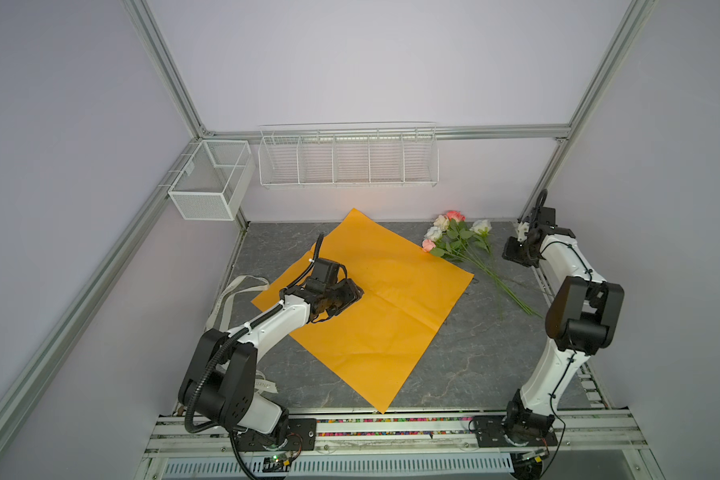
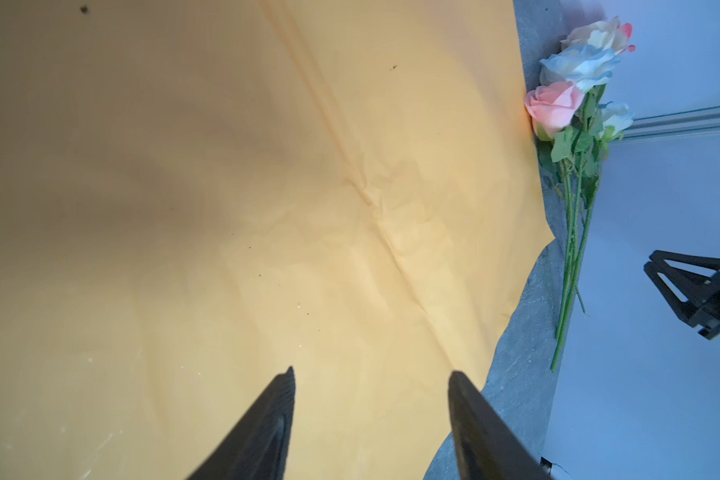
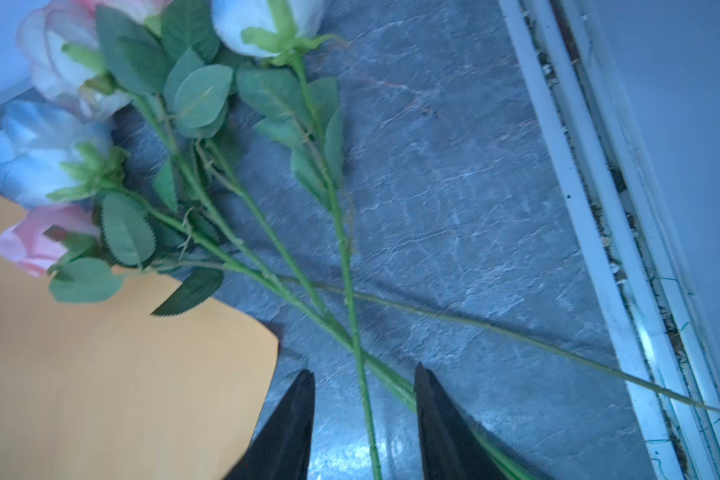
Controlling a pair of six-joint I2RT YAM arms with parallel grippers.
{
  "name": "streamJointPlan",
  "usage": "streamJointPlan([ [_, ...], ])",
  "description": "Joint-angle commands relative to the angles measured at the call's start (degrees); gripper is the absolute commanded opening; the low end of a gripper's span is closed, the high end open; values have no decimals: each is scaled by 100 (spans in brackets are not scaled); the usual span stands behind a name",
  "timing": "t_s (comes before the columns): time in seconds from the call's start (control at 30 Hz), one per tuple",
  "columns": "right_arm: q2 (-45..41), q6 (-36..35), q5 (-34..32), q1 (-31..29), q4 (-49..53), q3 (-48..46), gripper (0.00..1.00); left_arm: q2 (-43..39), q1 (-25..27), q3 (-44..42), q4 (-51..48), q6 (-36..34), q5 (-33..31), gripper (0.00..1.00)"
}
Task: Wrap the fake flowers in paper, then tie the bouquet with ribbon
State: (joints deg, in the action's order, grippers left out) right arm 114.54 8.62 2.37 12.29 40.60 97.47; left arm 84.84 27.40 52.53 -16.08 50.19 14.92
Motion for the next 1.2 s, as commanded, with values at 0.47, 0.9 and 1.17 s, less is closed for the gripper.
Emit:
streamJointPlan([
  [0.47, 2090, -143, 157, -296, 1084, 1969, 23, -170, 95, -166, 536, -70, 626, 63],
  [0.9, -993, 1049, 1262, -1235, -266, -488, 7, -1456, -413, -493, -642, 81, -1101, 68],
  [1.17, -273, 2741, 1413, -3922, -1774, -581, 7, -2910, -1161, -1080, -1250, -164, -1493, 78],
])
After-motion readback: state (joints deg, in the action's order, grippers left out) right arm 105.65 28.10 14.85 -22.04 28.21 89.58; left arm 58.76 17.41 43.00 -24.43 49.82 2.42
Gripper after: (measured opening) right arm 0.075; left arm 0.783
